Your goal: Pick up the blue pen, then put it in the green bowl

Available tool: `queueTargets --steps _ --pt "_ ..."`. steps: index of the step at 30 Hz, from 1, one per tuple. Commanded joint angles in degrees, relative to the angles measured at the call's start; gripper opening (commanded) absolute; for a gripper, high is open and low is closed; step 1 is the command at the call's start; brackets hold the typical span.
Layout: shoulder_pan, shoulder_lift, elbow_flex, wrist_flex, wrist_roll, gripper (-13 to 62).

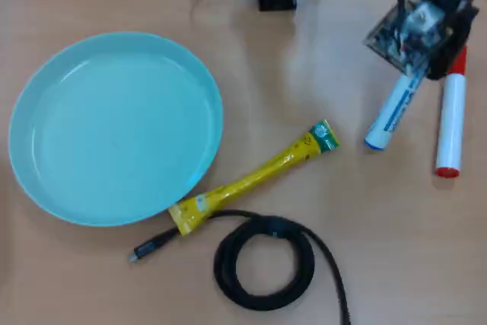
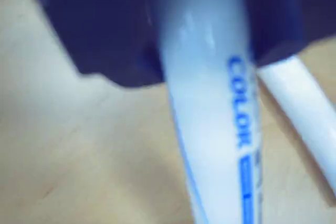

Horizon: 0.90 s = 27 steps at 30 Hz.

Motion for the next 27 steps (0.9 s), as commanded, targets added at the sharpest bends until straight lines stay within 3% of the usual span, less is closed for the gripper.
queueTargets --steps 1,10,19,27 --pt "0.0 8.5 -5.0 4.8 -0.8 -6.1" --pt "8.5 16.7 -5.1 5.0 11.9 -6.1" --pt "21.0 28.7 -5.0 4.4 4.6 -6.1" --pt "35.9 29.4 -4.3 2.2 3.5 -6.0"
